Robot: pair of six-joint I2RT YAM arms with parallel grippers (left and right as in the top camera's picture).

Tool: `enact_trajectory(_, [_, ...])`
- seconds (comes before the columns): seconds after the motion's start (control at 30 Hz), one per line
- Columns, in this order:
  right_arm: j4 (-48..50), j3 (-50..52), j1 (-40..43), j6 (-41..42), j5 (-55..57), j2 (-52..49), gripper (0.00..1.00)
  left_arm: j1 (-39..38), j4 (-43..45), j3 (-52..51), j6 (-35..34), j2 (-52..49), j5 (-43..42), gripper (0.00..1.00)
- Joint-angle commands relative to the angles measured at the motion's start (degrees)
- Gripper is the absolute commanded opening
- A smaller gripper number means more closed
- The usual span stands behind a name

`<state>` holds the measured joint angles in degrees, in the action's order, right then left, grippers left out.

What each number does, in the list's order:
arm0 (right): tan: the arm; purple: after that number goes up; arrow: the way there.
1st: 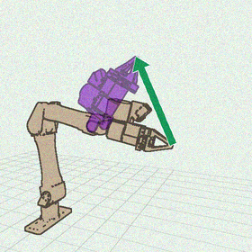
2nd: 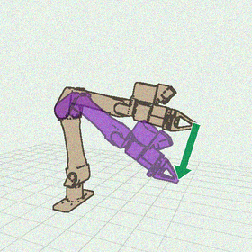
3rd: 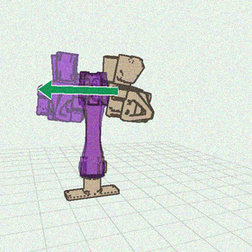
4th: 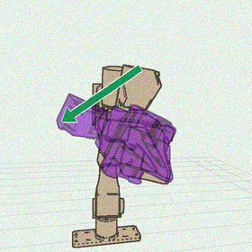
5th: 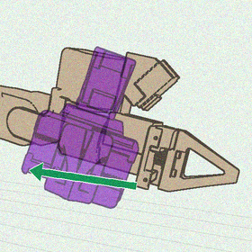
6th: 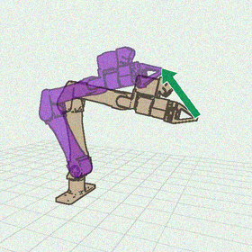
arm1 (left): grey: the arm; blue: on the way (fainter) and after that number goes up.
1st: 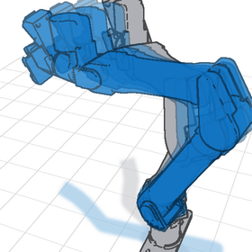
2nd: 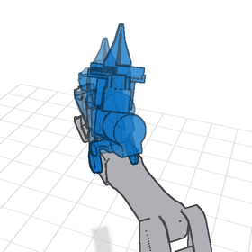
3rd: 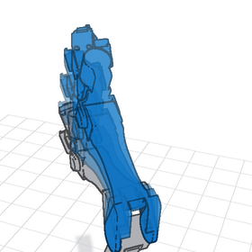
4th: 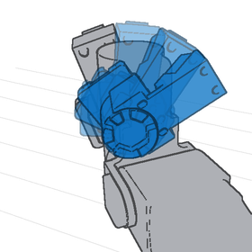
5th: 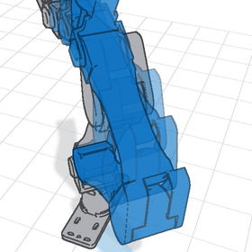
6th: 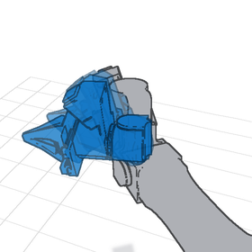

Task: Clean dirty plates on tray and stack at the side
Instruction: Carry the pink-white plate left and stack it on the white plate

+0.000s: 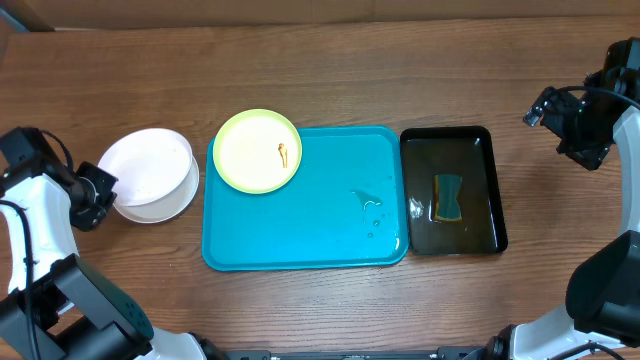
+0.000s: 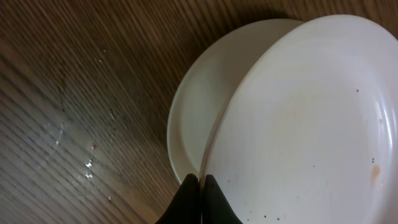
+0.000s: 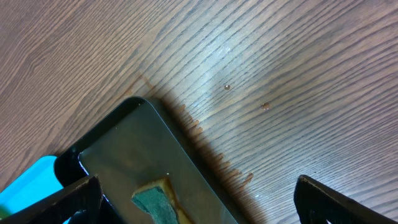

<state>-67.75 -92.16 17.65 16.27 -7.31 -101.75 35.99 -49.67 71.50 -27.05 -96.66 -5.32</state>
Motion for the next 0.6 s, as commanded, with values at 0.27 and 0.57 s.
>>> enact_trajectory(0.27, [0.2, -0.5, 0.3, 0.1, -0.2, 0.6, 1.0, -0.5, 1.7, -0.7, 1.0, 0.1, 2.2, 0.88])
enact_trajectory(0.57, [0.2, -0.5, 0.3, 0.1, -0.2, 0.6, 1.0, -7.0, 2.7, -0.7, 12.3, 0.1, -21.5, 0.59])
